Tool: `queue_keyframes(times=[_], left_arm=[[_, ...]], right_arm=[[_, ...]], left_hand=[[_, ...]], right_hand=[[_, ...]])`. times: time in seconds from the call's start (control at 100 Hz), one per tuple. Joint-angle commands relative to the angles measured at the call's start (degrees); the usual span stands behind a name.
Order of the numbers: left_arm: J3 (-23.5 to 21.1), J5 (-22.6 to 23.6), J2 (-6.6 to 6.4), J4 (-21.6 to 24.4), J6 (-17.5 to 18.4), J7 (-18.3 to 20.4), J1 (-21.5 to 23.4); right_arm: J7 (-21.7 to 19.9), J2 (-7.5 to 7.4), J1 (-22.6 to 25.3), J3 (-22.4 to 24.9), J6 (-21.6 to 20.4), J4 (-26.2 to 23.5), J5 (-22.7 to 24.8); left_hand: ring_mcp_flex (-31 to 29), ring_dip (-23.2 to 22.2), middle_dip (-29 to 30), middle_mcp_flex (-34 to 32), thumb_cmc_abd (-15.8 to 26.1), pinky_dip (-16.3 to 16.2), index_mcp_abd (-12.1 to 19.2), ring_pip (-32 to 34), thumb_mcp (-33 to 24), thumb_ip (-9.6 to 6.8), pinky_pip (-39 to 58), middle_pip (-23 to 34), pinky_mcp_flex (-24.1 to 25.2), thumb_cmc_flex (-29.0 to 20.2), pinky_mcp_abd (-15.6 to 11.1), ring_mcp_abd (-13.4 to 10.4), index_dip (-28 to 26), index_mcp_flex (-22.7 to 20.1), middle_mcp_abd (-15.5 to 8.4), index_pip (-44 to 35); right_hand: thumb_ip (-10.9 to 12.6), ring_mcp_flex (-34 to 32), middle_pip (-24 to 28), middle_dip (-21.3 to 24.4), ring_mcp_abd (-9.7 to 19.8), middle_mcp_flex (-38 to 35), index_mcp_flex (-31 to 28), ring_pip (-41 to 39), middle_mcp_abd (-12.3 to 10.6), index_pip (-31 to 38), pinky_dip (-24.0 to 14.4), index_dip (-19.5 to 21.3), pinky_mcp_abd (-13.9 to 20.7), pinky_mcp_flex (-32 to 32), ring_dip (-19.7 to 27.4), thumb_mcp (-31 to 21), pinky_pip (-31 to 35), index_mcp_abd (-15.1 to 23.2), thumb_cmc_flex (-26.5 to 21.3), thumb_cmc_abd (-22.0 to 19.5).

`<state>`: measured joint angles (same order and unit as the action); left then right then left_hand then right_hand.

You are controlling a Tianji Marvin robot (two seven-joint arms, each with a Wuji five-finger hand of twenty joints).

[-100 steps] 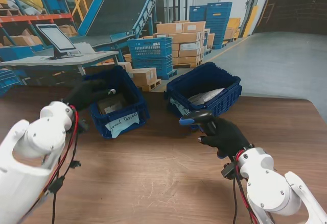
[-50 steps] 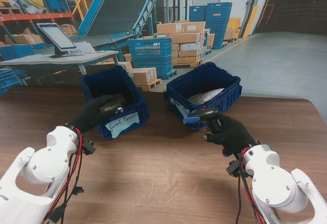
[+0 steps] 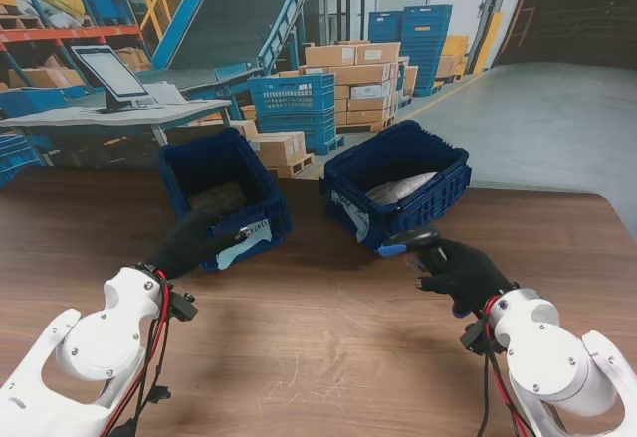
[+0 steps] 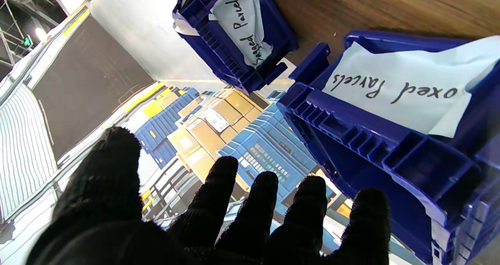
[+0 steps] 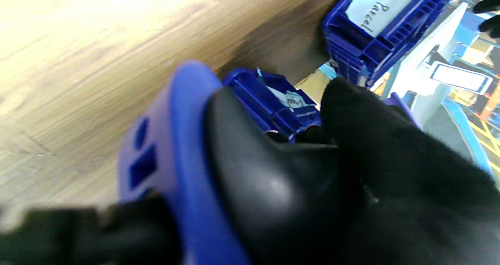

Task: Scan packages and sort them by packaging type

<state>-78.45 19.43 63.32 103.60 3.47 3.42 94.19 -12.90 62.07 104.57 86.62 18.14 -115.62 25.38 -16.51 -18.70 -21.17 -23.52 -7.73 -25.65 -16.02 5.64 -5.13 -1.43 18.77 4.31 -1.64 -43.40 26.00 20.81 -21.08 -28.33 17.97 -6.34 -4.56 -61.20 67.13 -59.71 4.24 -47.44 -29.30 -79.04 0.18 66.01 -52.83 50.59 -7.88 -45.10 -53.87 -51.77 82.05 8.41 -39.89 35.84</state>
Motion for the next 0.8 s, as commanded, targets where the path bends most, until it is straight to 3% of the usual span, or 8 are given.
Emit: queue_keyframes(times=[0.0,0.24,0.56,0.79], left_arm=[[0.5,-0.2,0.57,-0.2,0.6,0.6,0.4],[0.9,-0.8,0.67,-0.7,2.0,0.1,0.5],[1.3,-3.3,0.98,-1.9,3.8,-0.6,0.8],[1.5,-4.2,0.97,-2.4,4.9,-0.4,0.9]], right_arm=[[-1.0,-0.06,0.7,0.3,-0.1,1.4,0.3],[-1.7,-0.4,-0.2,0.1,-1.4,5.8,3.0],[-0.2,-0.38,-4.3,-2.2,-3.2,12.3,5.4],[-1.6,-0.8,-7.3,-3.1,-4.6,16.8,6.1]], left_hand=[[2.3,0.7,0.2,1.0,2.0,0.3,0.0,-0.2,1.7,-1.92,-1.8,-0.5,0.8,-0.9,-1.1,-0.2,0.4,-1.1,0.3,0.2],[2.4,0.7,0.2,1.1,2.0,0.3,0.0,-0.3,1.7,-1.92,-2.0,-0.6,0.9,-1.1,-1.2,-0.3,0.4,-1.3,0.3,0.2],[2.6,0.7,0.3,1.3,2.1,0.2,-0.1,-0.4,1.8,-1.92,-2.4,-0.6,0.9,-1.3,-1.4,-0.2,0.4,-1.3,0.4,0.3],[2.6,0.7,0.3,1.3,2.2,0.2,0.1,-0.5,1.9,-1.92,-2.7,-0.6,0.9,-1.4,-1.5,-0.4,0.3,-1.4,0.5,0.3]], right_hand=[[0.0,-3.9,1.0,-0.9,4.7,-0.8,-0.6,-3.5,2.5,0.2,-0.5,0.1,-0.2,-0.1,-1.8,-1.9,0.6,2.7,-5.0,-1.6],[-0.2,-4.1,1.0,-0.8,4.7,-0.9,-0.5,-3.4,2.3,0.1,-0.4,0.4,-0.1,-0.3,-1.7,-2.4,0.6,2.9,-4.6,-1.4],[-0.3,-4.2,1.2,-0.6,4.8,-1.1,-0.6,-3.3,2.1,0.4,-0.2,0.4,-0.3,-0.4,-1.6,-3.0,0.5,3.1,-4.3,-1.2],[-0.5,-4.2,1.3,-0.4,4.8,-1.0,-0.4,-3.3,1.9,0.6,-0.1,0.2,-0.2,-0.4,-1.5,-3.3,0.3,3.3,-4.0,-1.2]])
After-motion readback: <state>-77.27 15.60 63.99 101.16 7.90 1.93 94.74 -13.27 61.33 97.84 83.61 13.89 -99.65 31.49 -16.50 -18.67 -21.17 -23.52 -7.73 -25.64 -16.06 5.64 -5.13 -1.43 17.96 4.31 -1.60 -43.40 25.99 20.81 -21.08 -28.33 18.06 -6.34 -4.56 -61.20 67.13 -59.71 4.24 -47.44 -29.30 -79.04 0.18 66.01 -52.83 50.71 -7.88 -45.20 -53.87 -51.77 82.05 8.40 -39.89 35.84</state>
